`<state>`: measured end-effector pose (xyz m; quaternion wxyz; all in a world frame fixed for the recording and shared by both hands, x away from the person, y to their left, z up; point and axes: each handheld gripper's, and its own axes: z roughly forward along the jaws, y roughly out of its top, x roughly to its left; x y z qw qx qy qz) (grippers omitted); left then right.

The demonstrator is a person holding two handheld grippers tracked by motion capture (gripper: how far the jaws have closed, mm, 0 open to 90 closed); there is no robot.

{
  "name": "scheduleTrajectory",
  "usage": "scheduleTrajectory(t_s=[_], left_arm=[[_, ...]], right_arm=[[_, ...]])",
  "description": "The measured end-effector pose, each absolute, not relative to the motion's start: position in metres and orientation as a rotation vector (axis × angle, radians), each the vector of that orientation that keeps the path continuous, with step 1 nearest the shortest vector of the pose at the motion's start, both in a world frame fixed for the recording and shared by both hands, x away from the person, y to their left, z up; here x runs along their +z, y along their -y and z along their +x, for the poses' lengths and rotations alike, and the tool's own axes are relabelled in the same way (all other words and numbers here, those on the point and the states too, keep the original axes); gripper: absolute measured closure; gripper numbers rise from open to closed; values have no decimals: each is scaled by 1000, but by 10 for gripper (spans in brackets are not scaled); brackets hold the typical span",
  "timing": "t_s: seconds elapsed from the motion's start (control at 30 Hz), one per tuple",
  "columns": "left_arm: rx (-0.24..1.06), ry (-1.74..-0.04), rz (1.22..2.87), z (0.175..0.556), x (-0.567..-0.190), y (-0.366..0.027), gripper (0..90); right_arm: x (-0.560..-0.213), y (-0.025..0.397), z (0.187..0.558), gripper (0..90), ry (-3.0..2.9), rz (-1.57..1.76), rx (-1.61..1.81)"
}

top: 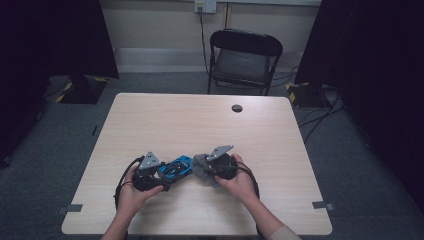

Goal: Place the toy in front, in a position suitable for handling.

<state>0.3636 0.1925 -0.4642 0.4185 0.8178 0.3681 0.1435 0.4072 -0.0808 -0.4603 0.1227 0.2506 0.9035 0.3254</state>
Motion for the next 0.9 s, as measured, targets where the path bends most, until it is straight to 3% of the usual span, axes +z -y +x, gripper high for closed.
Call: scheduleTrajectory(t_s=[0.33,0.9], left_arm=[[365,-915,2067,363,-466,-192,247],[354,-925,2108,358,-477,-195,247]], right_arm=[[-454,35,363,774,-2814,458,1017],[-466,64,414,775,-2672,772,895]])
